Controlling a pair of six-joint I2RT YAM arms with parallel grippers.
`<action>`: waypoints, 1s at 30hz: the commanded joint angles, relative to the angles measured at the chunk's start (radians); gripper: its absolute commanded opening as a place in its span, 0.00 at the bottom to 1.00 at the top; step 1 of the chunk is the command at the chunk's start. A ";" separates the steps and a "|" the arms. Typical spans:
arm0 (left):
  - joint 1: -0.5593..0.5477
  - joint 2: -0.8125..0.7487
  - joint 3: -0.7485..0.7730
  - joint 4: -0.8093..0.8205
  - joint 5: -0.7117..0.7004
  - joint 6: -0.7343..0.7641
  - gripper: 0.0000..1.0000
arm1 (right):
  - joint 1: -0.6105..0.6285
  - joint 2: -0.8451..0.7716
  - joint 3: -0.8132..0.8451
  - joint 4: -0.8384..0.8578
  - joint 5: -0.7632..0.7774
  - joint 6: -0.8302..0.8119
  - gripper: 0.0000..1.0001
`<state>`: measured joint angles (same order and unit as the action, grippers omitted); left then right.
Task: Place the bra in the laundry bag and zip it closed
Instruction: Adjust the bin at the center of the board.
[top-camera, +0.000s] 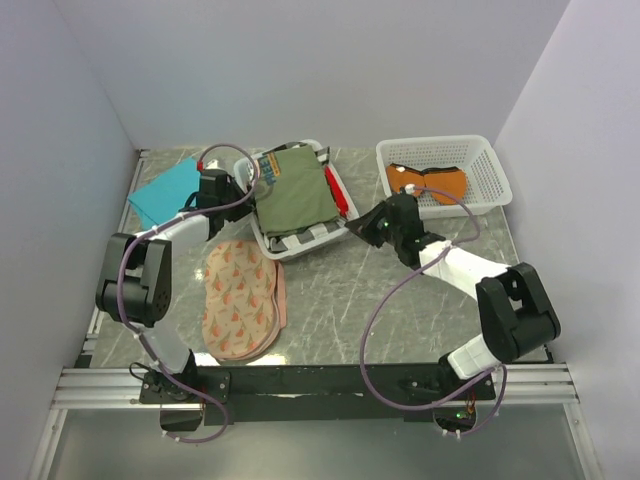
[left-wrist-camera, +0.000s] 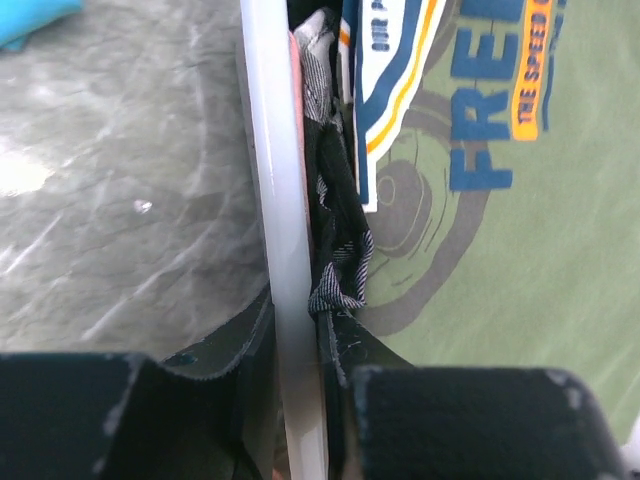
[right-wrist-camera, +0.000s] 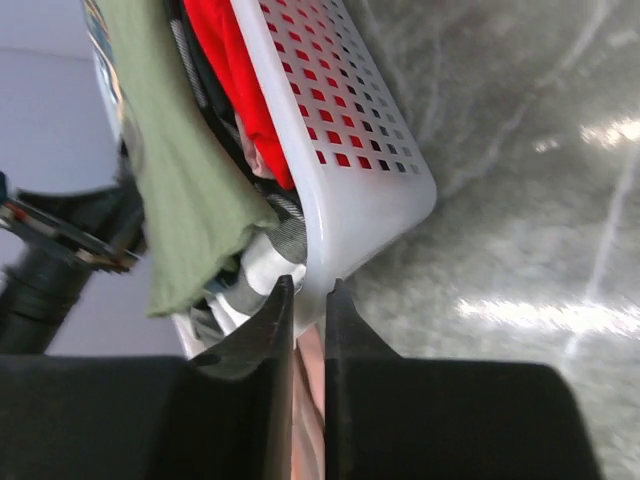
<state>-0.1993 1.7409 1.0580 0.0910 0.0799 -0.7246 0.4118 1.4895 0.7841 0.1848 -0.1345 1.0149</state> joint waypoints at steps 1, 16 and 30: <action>-0.020 -0.090 -0.026 0.046 0.107 0.017 0.22 | 0.010 0.049 0.121 -0.043 0.075 -0.127 0.05; -0.114 -0.155 -0.098 -0.002 0.155 0.044 0.34 | -0.120 0.353 0.572 -0.235 0.050 -0.228 0.06; -0.227 -0.172 -0.153 -0.016 0.146 0.030 0.48 | -0.148 0.736 1.269 -0.511 -0.007 -0.364 0.20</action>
<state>-0.3527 1.6009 0.9257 0.0875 0.0692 -0.7860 0.2550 2.1635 1.8305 -0.3515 -0.1429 0.7013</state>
